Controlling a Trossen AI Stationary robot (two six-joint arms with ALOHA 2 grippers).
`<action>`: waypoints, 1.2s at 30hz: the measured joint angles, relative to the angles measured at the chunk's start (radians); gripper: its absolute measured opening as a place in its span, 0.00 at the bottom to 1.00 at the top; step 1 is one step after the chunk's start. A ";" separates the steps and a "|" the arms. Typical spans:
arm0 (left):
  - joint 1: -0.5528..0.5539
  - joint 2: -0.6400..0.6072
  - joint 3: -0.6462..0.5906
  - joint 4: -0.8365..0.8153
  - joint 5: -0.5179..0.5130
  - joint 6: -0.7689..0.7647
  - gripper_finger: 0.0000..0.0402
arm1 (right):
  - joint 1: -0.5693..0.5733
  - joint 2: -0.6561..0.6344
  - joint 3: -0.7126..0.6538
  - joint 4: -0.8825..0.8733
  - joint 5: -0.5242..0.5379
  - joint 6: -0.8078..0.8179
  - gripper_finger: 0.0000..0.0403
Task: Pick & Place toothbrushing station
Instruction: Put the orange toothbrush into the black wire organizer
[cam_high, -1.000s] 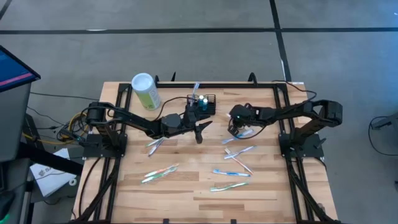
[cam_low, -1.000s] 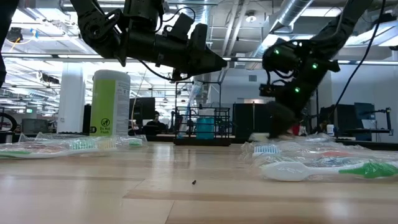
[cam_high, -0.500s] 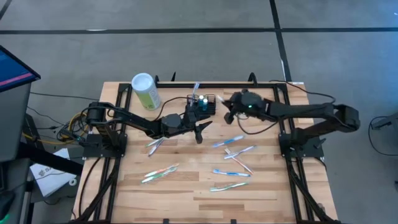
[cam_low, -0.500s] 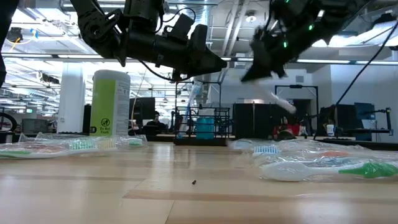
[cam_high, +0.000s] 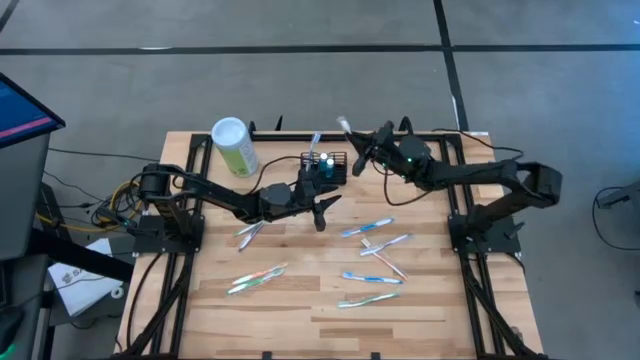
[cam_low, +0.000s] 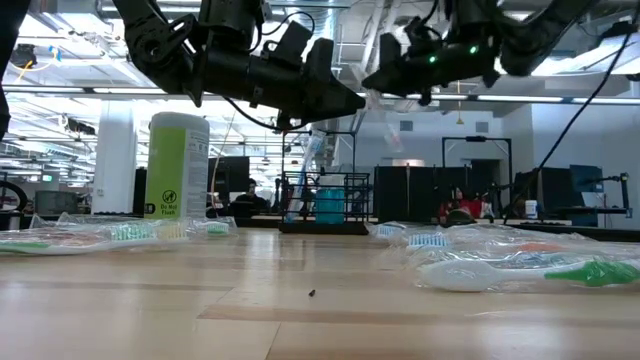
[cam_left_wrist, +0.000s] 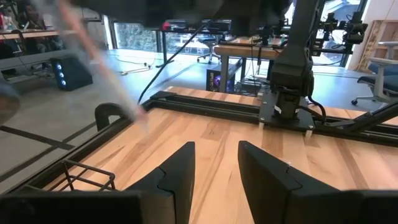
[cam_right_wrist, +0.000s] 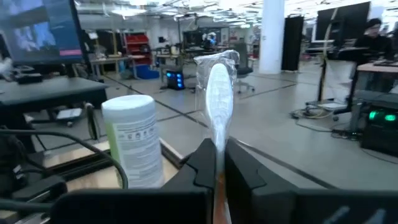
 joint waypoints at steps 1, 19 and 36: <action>0.001 0.000 0.000 0.000 0.000 0.000 0.29 | -0.009 0.026 0.000 0.040 -0.012 0.007 0.01; 0.003 0.000 0.000 0.010 0.000 0.001 0.29 | -0.115 0.208 0.122 0.149 -0.182 0.045 0.01; 0.035 0.000 0.000 0.019 0.002 0.011 0.29 | -0.170 0.206 0.122 0.197 -0.257 0.040 0.01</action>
